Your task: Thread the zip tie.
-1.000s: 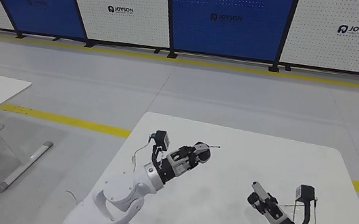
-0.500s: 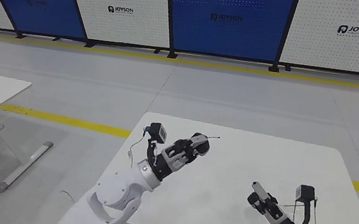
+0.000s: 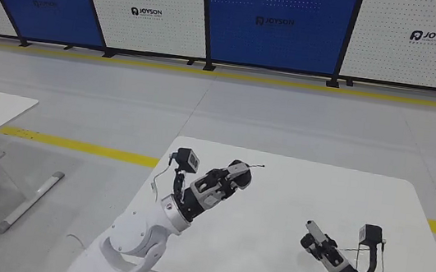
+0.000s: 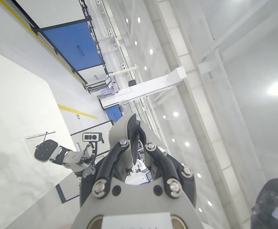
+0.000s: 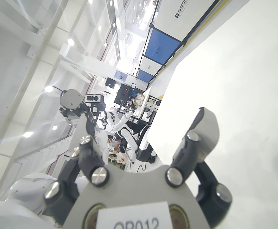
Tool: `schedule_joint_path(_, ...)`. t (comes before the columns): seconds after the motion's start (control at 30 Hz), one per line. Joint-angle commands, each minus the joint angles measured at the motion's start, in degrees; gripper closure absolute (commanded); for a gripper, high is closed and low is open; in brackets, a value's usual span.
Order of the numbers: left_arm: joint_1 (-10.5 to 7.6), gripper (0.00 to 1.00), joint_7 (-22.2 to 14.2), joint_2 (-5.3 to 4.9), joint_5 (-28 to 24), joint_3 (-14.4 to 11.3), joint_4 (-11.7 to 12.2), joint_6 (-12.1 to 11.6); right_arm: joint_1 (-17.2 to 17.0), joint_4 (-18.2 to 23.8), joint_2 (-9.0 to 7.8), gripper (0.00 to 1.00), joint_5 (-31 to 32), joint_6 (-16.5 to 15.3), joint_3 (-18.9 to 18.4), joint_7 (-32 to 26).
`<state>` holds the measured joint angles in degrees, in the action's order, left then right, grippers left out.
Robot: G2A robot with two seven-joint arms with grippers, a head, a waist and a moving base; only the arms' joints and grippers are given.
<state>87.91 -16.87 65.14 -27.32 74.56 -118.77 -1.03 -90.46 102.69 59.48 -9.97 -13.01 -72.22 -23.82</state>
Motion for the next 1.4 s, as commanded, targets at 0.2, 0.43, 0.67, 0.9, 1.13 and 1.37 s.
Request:
schedule_joint_path(0.2, 0.28, 1.00, 0.24, -0.05, 7.46, -3.14, 5.08, 3.92, 0.00, 0.00, 0.00, 0.00, 0.00, 0.00, 0.00, 0.00)
schedule_joint_path(0.43, 1.95, 1.00, 0.29, -0.31, 12.58, -3.96, 7.09, 4.75, 0.00, 0.00, 0.00, 0.00, 0.00, 0.00, 0.00, 0.00)
schedule_joint_path(0.67, 2.17, 1.00, 1.21, -0.21, 11.24, -3.69, 6.70, 4.07, 0.00, 0.00, 0.00, 0.00, 0.00, 0.00, 0.00, 0.00)
schedule_joint_path(0.9, 1.45, 1.00, -0.20, -0.20, 14.22, -5.88, 8.86, 6.38, 0.00, 0.00, 0.00, 0.00, 0.00, 0.00, 0.00, 0.00)
schedule_joint_path(1.13, 0.68, 1.00, -0.70, -0.34, 20.83, -8.06, 11.11, 8.14, 0.00, 0.00, 0.00, 0.00, 0.00, 0.00, 0.00, 0.00)
schedule_joint_path(1.37, 0.68, 1.00, -0.70, -0.34, 20.83, -8.06, 11.11, 8.14, 0.00, 0.00, 0.00, 0.00, 0.00, 0.00, 0.00, 0.00)
